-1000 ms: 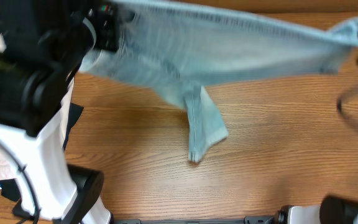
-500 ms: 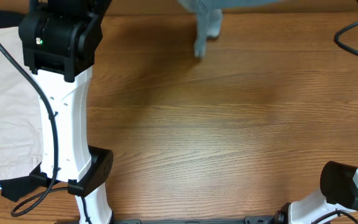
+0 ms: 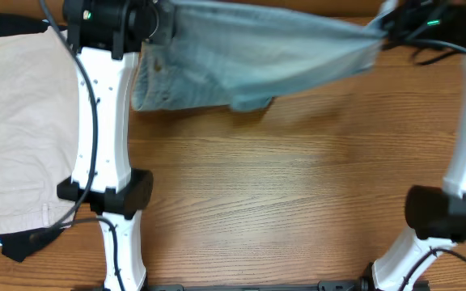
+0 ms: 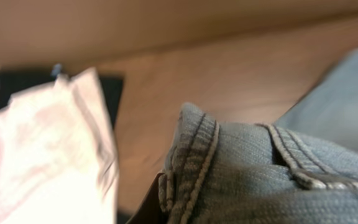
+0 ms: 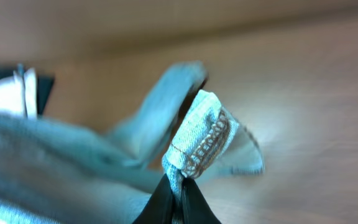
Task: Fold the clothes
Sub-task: 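Lift the shorts with both grippers and stretch them across the table, then lower the shorts onto the table and release the right gripper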
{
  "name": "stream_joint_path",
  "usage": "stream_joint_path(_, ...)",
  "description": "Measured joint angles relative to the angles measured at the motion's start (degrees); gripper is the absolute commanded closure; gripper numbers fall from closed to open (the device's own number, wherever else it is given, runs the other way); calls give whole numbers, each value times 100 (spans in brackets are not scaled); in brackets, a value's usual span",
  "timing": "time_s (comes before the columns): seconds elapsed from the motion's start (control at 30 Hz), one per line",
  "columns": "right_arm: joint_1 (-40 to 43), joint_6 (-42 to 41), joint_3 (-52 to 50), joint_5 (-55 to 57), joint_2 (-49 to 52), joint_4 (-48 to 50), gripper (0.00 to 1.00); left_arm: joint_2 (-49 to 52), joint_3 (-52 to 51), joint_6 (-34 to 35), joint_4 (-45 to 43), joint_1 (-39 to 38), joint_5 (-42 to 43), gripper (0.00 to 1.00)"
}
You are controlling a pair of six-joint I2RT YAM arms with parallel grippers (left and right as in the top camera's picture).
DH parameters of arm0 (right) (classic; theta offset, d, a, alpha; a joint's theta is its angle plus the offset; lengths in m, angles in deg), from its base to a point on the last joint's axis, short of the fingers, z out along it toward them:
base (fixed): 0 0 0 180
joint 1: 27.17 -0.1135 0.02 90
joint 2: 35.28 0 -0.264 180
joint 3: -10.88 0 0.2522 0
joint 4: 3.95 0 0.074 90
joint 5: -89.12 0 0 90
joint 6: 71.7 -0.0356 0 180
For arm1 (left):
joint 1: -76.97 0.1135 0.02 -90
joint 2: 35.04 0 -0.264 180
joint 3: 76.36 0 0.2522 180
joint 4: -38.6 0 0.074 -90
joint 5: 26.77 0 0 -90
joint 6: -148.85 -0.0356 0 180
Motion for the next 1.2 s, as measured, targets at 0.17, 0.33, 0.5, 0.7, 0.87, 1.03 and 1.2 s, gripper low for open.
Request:
stream_joint_path(0.17, -719, 20, -951, -70, 177, -116, 96, 363, -33, 0, 439, 439, -339, 96)
stream_joint_path(0.33, -1126, 15, -1252, -188, 177, -535, 96, 378, -31, 0, 621, 741, -391, 96)
stream_joint_path(0.5, -1117, 13, -1290, -181, 125, -1008, 96, 378, -31, -15, 621, 741, -146, 96)
stream_joint_path(0.7, -1104, -24, -1311, 105, -321, -1266, 96, 378, -31, -179, 621, 741, 337, 96)
stream_joint_path(0.87, -1091, -72, -1311, 275, -807, -1276, 96, 313, -31, -262, 621, 741, 649, 96)
stream_joint_path(1.03, -1088, -72, -1462, 393, -986, -1259, 96, -343, -680, -280, 621, 741, 933, 96)
stream_joint_path(1.2, -1104, -177, -2212, 533, -1029, -730, 96, -1421, -2223, -256, 603, 758, 1060, 96)
